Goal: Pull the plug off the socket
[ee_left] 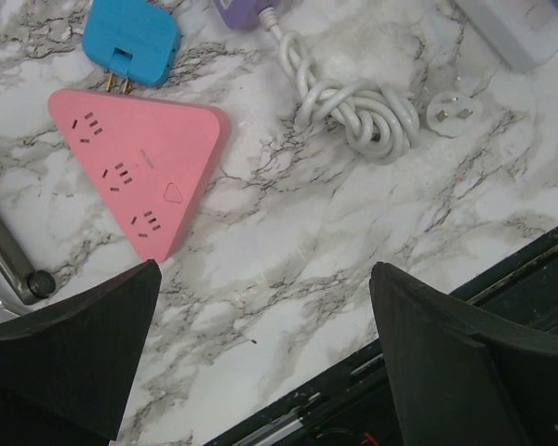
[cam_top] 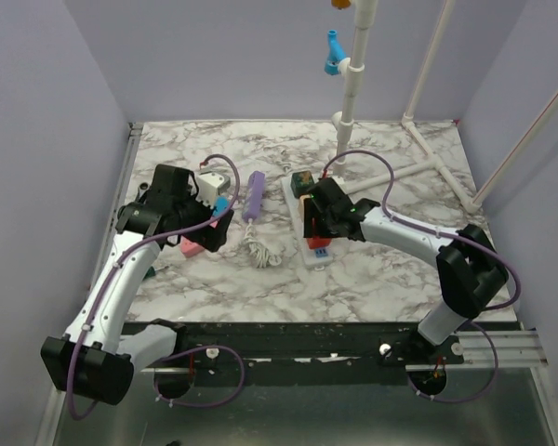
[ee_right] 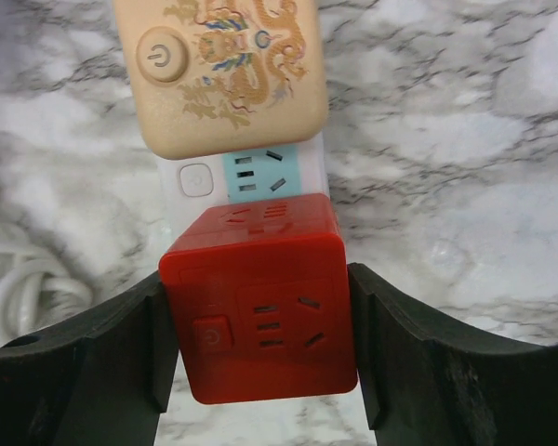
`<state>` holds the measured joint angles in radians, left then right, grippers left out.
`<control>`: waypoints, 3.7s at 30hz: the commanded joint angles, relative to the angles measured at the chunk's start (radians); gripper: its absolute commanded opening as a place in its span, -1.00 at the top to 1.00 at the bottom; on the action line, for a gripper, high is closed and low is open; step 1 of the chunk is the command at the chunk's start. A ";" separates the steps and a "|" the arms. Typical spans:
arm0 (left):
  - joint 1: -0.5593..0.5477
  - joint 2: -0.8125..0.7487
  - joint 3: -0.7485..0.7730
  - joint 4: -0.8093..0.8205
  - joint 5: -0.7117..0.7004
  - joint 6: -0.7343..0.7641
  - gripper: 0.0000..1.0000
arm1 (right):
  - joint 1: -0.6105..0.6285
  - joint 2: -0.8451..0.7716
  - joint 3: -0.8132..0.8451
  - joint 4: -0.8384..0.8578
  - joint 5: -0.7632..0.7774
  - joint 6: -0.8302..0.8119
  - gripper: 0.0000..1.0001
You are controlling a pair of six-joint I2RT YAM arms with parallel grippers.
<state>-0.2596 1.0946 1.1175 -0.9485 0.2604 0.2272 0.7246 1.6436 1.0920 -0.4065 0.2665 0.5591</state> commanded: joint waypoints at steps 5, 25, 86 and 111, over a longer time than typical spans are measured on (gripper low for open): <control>0.057 -0.006 0.063 0.023 0.112 -0.143 -0.97 | 0.012 -0.125 0.149 -0.045 -0.226 0.195 0.99; 0.014 -0.021 -0.076 0.068 0.469 -0.223 -0.97 | 0.101 -0.193 -0.084 0.431 -0.383 0.486 0.99; 0.049 0.239 -0.145 0.113 0.391 -0.294 1.00 | 0.337 -0.045 0.033 0.436 0.098 0.541 0.99; 0.053 0.233 -0.116 0.116 0.068 -0.287 1.00 | 0.233 -0.278 -0.233 0.388 -0.024 0.601 0.99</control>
<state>-0.2497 1.3430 0.9874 -0.8337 0.6357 -0.1421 0.9867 1.4456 0.8902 -0.0200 0.2062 1.1992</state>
